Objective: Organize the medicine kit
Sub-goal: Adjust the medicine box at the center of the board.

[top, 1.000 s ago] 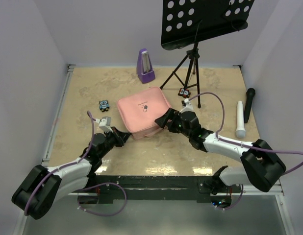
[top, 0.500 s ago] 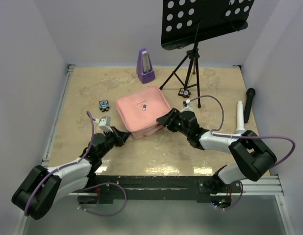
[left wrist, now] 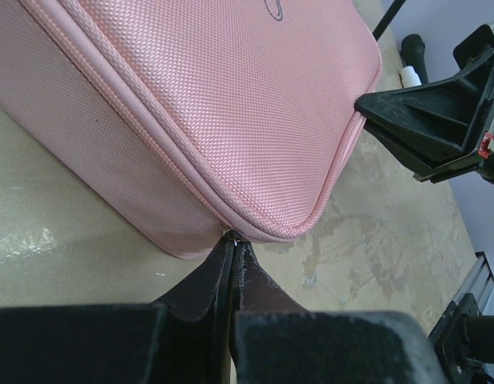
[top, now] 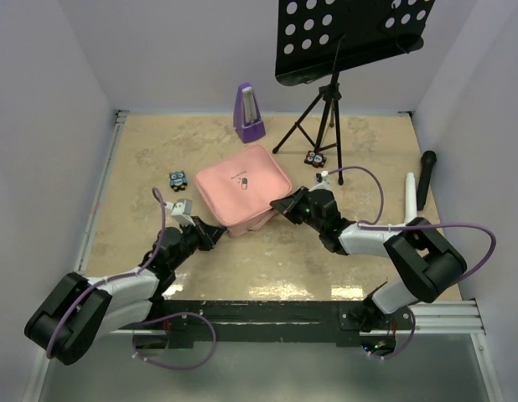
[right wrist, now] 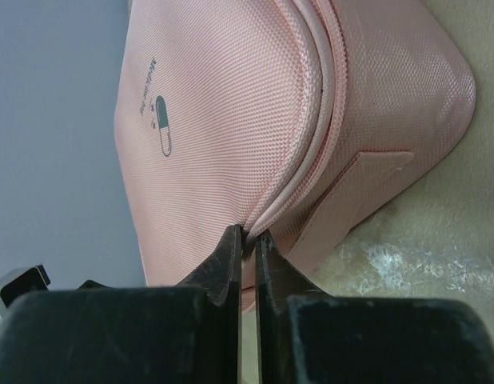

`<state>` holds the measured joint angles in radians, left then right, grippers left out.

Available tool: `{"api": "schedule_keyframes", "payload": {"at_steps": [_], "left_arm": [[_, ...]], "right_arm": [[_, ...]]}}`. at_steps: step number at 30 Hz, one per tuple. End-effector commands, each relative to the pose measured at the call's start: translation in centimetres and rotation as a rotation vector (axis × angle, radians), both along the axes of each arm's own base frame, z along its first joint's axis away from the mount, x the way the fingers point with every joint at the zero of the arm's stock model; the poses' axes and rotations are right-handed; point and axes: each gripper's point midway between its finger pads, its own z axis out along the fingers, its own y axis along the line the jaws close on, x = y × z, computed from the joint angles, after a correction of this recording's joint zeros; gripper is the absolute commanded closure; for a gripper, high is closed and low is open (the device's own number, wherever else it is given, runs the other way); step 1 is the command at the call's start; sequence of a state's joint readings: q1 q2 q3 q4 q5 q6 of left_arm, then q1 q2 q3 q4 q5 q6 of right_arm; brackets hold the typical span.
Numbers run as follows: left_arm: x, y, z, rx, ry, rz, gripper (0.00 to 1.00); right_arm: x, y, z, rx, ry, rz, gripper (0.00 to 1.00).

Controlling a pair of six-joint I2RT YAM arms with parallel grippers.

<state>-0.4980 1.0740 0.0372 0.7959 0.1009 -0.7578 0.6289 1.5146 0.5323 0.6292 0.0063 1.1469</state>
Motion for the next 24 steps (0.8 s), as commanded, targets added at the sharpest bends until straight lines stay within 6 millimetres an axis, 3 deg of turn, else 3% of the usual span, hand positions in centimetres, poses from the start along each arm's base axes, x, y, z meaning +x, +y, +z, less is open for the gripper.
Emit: {"api": "schedule_keyframes", "payload": {"at_steps": [1,24], "left_arm": [[-2.8,0.9,-4.1,0.08,0.067,-0.05,1.0],[-4.8,-1.2,-4.8,0.121,0.084,-0.169,1.0]], "right_arm": [[0.7,-0.6,0.5,-0.002,-0.049,-0.007,1.0],[0.5,-0.8,-1.0,-0.042,-0.046,0.026,1.0]]}}
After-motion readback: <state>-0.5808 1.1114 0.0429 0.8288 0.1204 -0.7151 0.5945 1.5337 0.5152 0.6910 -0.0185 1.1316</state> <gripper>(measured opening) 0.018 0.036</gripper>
